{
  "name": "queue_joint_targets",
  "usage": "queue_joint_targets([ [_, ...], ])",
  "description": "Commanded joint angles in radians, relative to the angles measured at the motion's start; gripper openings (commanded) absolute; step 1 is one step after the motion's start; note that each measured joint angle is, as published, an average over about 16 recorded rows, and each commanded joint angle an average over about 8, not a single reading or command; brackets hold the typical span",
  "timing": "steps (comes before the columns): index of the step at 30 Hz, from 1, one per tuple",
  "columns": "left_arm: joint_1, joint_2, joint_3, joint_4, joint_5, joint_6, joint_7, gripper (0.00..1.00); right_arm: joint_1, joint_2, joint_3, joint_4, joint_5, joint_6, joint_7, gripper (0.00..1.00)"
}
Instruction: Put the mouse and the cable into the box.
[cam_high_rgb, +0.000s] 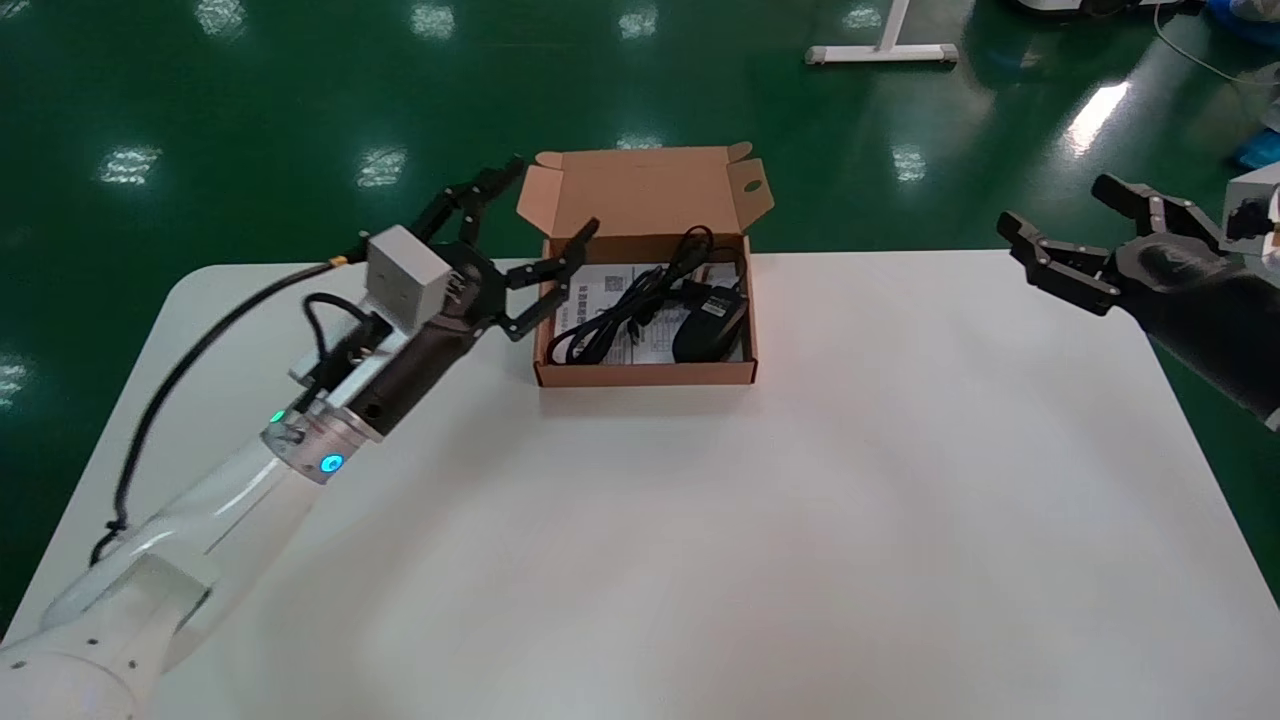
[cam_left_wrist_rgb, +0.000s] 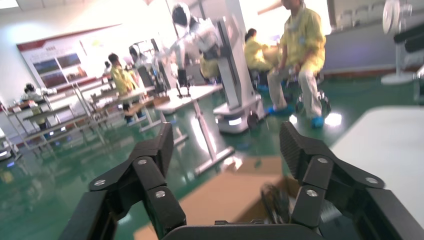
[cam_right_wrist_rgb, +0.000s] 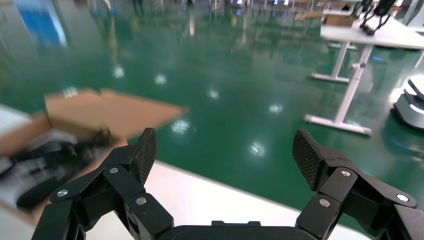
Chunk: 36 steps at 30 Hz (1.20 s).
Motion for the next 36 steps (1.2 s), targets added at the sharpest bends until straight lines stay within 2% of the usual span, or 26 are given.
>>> queue_joint_targets([
  [1,0.003,-0.009,-0.003,-0.015,-0.014,0.015,-0.022,1.0,-0.005,-0.001,0.008,0.002,0.009,-0.011,0.007,1.0],
  [36,0.108,-0.411,0.122,-0.693,-0.013,0.148,-0.832,1.0,-0.22,0.169,-0.056,0.791,0.096,-0.182,0.476,1.0],
])
